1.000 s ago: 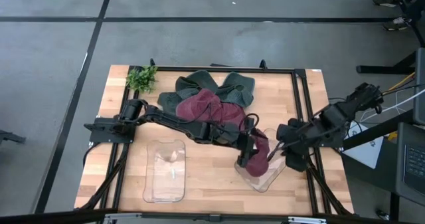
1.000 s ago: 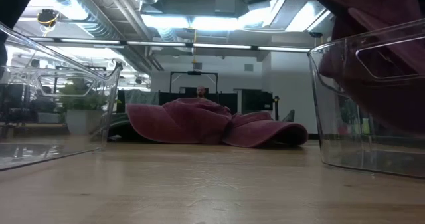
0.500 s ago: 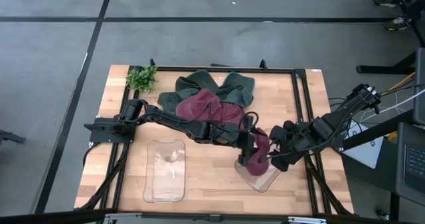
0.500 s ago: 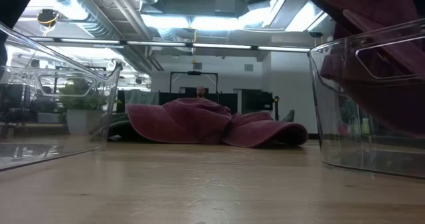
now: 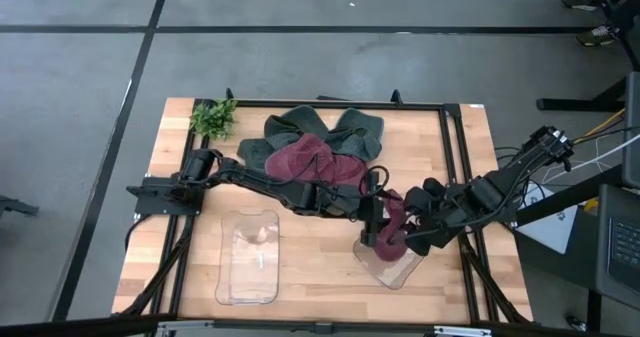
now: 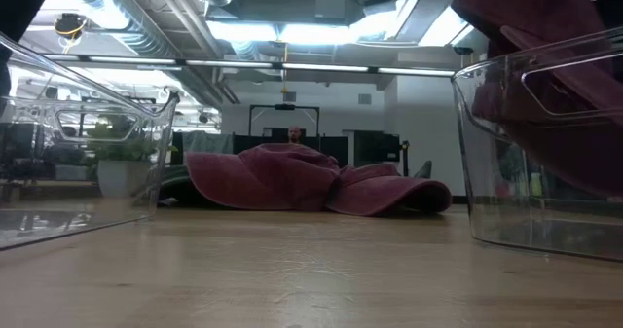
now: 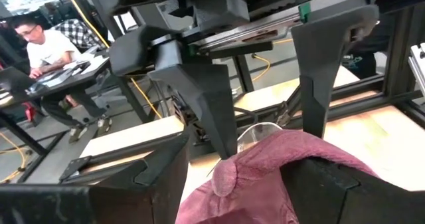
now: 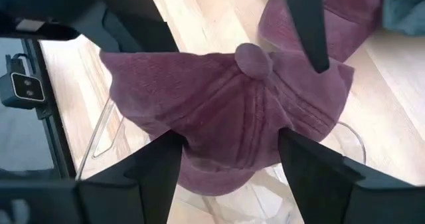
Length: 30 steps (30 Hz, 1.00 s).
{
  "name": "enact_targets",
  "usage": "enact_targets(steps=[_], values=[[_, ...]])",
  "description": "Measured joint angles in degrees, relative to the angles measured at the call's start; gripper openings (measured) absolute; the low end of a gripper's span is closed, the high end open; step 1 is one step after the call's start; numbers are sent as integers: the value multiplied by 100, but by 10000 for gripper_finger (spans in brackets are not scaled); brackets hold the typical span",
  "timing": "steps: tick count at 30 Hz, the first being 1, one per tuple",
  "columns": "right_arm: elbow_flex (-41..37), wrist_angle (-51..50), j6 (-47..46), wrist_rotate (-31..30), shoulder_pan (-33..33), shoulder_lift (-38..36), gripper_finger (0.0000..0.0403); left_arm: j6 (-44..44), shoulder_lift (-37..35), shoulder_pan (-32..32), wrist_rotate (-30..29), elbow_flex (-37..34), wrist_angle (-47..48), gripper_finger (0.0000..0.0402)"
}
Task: Pick & Place hat
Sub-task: Put the right red cap into the right transparent bin
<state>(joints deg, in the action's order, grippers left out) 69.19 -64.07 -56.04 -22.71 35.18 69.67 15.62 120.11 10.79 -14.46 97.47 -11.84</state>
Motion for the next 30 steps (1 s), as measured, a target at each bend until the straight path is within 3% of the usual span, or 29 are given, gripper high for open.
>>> enact_targets(steps=[5,16,24,30], values=[[0,-2,110,248,0,0,191,4,0,-2,8,0,0,222],[0,-7,387,533,-1,0,15,13,0,-4,18,0,-37,222],[0,-430,271,1389,0,0,25,364,0,5,-13,0,-35,222],[0,-415,397,1248,0,0,11,534,-11,64,-271,0,-20,222]])
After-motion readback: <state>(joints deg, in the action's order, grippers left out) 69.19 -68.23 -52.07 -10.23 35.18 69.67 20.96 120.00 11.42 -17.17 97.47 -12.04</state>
